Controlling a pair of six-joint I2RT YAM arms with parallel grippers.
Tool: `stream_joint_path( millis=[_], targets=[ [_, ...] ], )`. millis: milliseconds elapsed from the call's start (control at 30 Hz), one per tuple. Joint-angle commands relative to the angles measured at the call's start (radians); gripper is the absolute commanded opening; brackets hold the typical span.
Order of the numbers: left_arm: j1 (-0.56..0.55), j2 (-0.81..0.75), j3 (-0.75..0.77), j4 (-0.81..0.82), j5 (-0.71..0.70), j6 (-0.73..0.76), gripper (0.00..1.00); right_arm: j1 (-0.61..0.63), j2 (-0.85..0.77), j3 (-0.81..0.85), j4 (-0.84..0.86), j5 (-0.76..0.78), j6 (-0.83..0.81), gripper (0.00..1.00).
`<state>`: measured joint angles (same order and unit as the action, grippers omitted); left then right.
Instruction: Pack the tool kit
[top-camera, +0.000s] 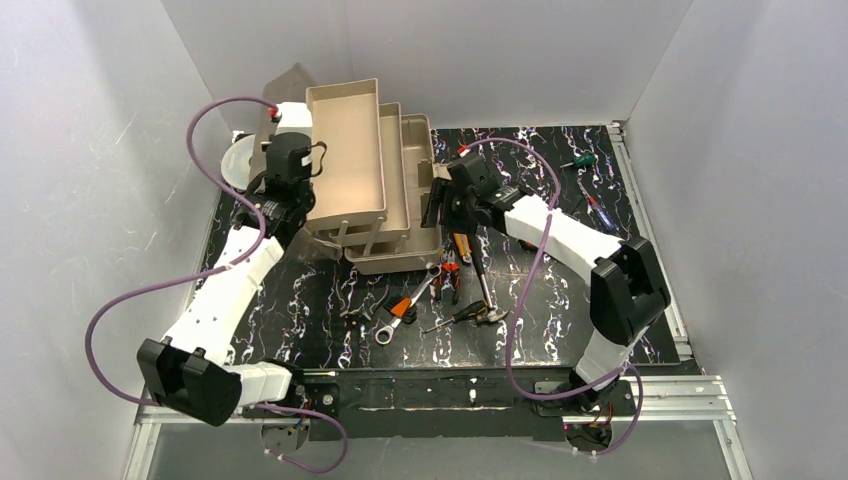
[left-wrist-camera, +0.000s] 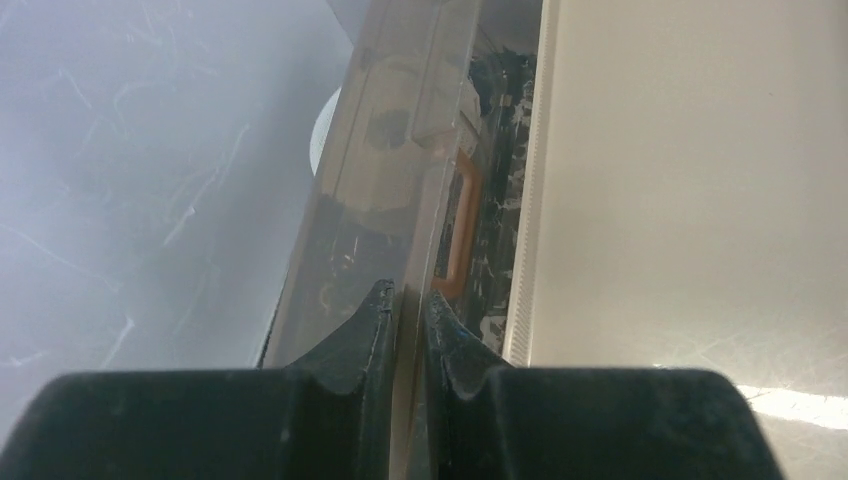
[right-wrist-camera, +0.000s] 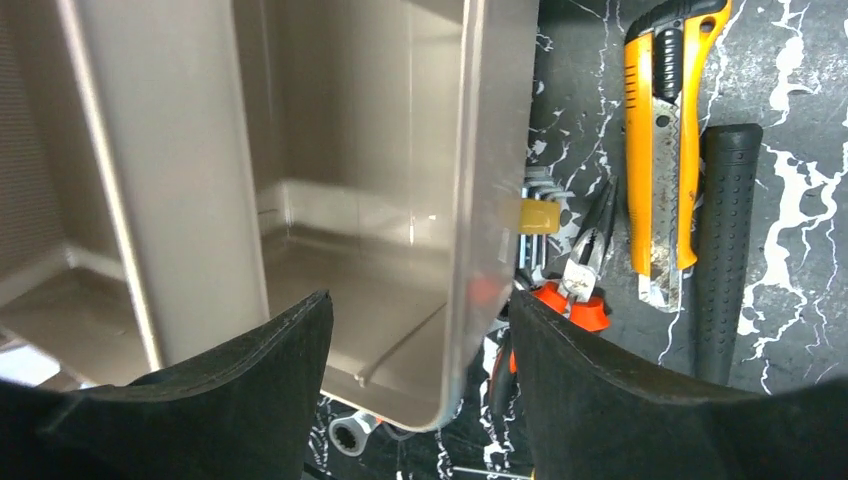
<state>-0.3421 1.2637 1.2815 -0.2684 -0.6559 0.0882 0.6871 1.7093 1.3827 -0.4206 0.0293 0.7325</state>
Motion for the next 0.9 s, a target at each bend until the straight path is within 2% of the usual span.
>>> stream_joint_path(
  millis=[0, 100, 167, 233, 400, 567, 867],
  targets=[
    [0.023, -0.031, -0.072, -0.028, 0.230, -0.244, 0.00, -0.009, 0.058, 0.057, -0.018, 0.036, -0.043, 0.72],
    [0.051, -0.051, -0.104, -0.009, 0.274, -0.284, 0.00, -0.011, 0.101, 0.110, -0.050, 0.053, -0.077, 0.66],
    [0.067, -0.059, -0.124, 0.003, 0.307, -0.308, 0.00, -0.019, 0.122, 0.139, -0.083, 0.069, -0.097, 0.57],
    [0.080, -0.065, -0.144, 0.015, 0.328, -0.325, 0.00, -0.036, 0.124, 0.136, -0.087, 0.059, -0.107, 0.44],
    [0.123, -0.060, -0.178, 0.045, 0.406, -0.380, 0.00, -0.112, 0.092, 0.061, -0.023, -0.045, -0.114, 0.03],
    [0.165, -0.041, -0.219, 0.088, 0.523, -0.456, 0.00, -0.150, 0.058, -0.001, 0.003, -0.086, -0.114, 0.01],
    [0.207, -0.004, -0.305, 0.177, 0.639, -0.527, 0.00, -0.196, 0.002, -0.117, 0.057, -0.128, -0.106, 0.01]
  ],
)
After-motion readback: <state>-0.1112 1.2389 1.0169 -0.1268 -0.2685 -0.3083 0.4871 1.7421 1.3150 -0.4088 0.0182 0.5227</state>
